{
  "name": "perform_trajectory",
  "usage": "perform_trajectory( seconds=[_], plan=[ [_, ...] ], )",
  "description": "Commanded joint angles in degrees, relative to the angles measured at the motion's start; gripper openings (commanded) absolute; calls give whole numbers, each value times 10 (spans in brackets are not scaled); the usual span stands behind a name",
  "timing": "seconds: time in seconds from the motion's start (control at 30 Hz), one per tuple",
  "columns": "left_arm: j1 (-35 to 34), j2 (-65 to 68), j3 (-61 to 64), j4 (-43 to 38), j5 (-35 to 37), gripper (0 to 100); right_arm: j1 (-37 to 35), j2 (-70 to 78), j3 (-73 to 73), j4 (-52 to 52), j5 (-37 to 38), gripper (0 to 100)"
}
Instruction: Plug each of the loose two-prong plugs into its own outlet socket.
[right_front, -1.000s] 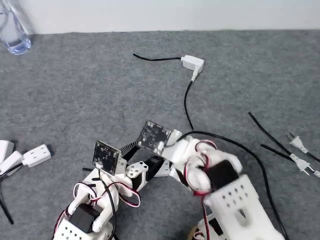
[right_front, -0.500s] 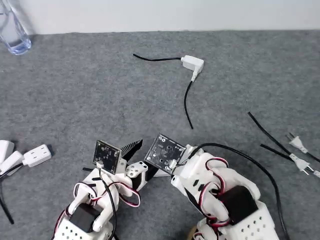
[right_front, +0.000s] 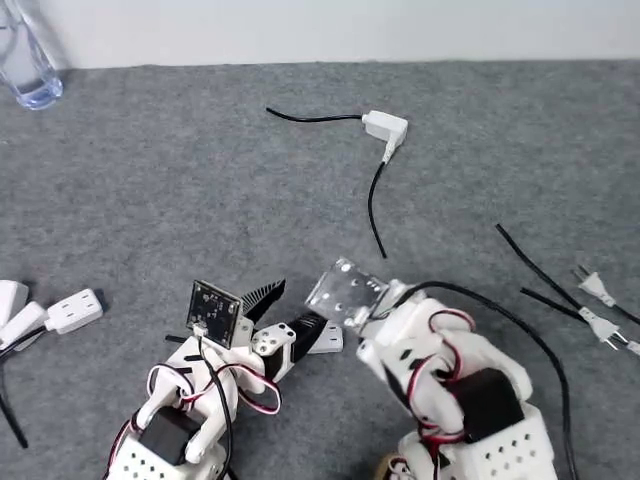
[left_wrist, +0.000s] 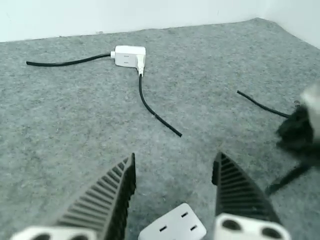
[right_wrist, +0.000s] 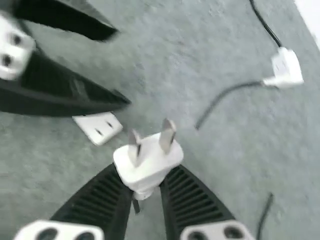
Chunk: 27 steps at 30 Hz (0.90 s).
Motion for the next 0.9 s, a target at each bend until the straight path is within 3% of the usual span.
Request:
perform_trajectory(
  seconds=[0.0, 0.23, 0.4, 0.5, 0.7, 0.87],
  plan=[
    [2, -9, -5, 11, 1, 242, 52, -7, -4, 1, 47, 7],
    [2, -9, -5, 11, 0, 242, 137, -6, -36, -1, 115, 7],
    [2, -9, -5, 12, 1, 242, 145, -1, -39, 11, 142, 7],
    [2, -8, -5, 15, 1, 242, 145, -1, 28, 18, 165, 8],
    [2, -8, -5, 36, 0, 242, 143, -6, 225, -106, 166, 8],
    [2, -8, -5, 36, -1, 242, 116, -7, 293, -169, 164, 9]
  ],
)
